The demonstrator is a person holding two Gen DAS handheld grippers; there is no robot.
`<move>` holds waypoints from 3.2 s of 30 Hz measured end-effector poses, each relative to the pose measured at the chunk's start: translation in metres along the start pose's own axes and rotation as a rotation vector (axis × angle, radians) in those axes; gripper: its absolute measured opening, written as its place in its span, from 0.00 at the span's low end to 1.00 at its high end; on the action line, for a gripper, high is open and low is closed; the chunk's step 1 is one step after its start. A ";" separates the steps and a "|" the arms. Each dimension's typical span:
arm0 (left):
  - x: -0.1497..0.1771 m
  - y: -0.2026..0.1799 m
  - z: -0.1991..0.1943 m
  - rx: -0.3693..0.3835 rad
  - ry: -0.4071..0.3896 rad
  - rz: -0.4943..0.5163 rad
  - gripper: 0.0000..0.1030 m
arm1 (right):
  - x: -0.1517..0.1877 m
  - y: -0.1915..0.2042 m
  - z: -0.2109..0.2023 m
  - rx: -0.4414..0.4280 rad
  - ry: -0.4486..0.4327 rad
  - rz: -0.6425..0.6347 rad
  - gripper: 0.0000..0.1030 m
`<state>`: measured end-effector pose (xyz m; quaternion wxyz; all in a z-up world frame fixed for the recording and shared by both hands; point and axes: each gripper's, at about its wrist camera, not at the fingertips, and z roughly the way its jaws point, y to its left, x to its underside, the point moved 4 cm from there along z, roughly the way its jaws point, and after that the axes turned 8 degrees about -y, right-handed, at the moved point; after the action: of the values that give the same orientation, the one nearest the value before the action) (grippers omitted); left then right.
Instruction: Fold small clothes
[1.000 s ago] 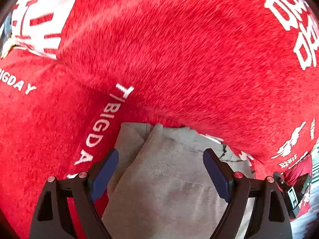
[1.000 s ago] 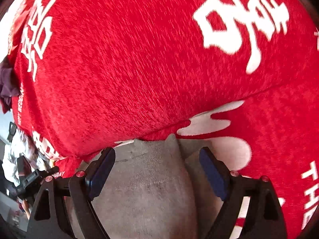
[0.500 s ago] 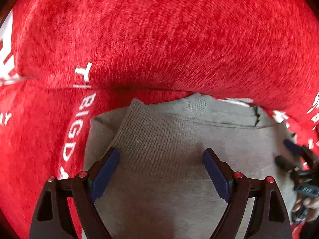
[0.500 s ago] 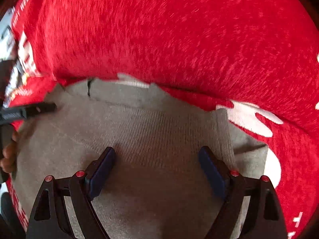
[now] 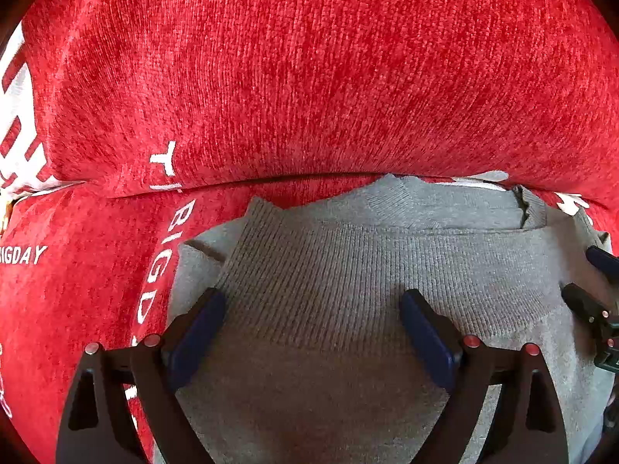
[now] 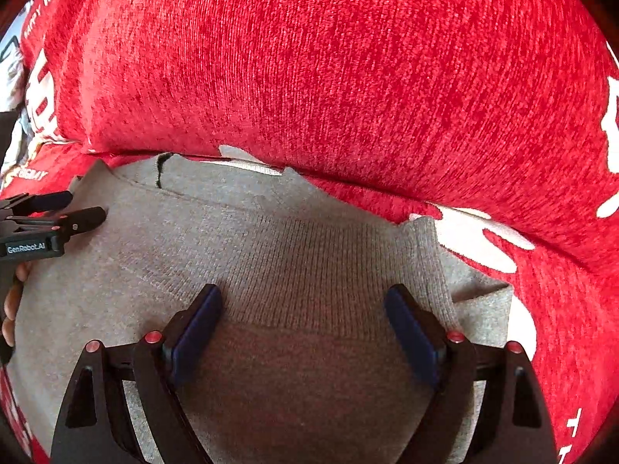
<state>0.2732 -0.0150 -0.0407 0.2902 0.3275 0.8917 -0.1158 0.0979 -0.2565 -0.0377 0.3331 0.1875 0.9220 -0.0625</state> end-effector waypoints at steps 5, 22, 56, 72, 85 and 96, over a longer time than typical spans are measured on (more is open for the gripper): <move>0.001 0.001 0.009 0.003 0.006 -0.003 0.91 | 0.000 -0.001 0.009 -0.017 0.012 0.014 0.87; 0.082 0.043 -0.087 -0.049 -0.059 -0.040 1.00 | 0.058 0.068 -0.059 -0.019 -0.006 0.010 0.92; 0.092 0.112 -0.099 0.125 0.103 -0.478 1.00 | 0.105 0.011 -0.154 0.054 -0.248 0.201 0.93; 0.067 0.084 -0.055 0.132 0.096 -0.342 0.71 | 0.126 0.039 -0.111 0.029 -0.164 0.129 0.99; 0.044 0.071 -0.079 0.133 0.036 -0.286 0.21 | 0.121 0.032 -0.120 -0.003 -0.172 0.173 1.00; 0.019 0.035 -0.119 0.138 -0.052 -0.186 0.15 | 0.011 0.046 -0.052 0.052 0.010 0.035 1.00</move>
<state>0.2313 0.0687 0.0431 0.2780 0.2593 0.9004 -0.2116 0.0767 -0.1984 -0.0044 0.3246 0.2123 0.9183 -0.0799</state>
